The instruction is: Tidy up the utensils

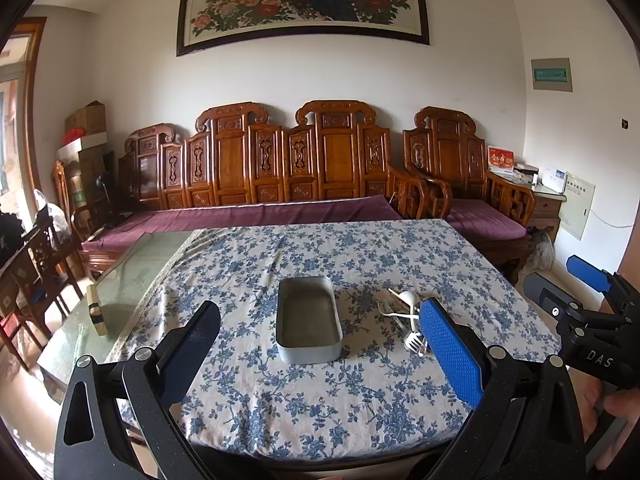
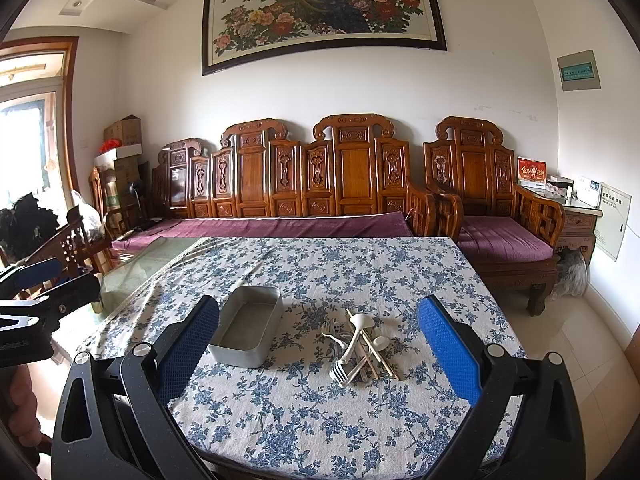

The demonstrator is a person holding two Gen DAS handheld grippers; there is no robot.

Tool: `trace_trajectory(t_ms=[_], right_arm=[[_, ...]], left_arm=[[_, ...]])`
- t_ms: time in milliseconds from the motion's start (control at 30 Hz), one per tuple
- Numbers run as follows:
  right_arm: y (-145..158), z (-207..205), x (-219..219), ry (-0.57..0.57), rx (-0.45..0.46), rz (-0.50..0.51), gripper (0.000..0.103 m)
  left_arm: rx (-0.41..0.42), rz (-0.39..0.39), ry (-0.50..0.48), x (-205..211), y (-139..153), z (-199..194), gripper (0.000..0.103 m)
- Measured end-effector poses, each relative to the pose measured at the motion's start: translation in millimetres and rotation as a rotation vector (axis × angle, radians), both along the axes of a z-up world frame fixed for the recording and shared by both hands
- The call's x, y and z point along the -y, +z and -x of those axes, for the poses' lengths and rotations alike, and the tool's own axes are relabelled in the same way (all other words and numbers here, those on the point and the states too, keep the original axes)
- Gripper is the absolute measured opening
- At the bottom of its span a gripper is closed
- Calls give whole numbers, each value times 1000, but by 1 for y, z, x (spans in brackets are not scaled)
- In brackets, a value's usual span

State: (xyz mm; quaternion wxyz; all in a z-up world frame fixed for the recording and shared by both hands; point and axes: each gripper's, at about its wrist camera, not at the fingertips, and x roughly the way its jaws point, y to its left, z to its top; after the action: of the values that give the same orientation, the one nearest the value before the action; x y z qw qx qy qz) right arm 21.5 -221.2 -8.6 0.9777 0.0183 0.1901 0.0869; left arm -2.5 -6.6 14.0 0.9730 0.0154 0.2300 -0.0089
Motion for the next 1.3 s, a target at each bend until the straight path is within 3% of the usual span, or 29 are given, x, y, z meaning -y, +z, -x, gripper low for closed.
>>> trace_trajectory(t_ms=[333, 600, 1000, 1300], right_arm=[[-11, -7, 2, -6, -22, 7, 100], [-49, -35, 21, -18, -86, 13, 100], [-117, -118, 56, -40, -236, 21, 80], [-148, -187, 35, 104, -321, 38, 59]], left_arm=[[-43, -4, -1, 0, -19, -14, 97], [-143, -4, -22, 3, -56, -49, 97], [-290, -35, -108, 28, -114, -110, 97], [-353, -51, -128, 40, -145, -155, 97]])
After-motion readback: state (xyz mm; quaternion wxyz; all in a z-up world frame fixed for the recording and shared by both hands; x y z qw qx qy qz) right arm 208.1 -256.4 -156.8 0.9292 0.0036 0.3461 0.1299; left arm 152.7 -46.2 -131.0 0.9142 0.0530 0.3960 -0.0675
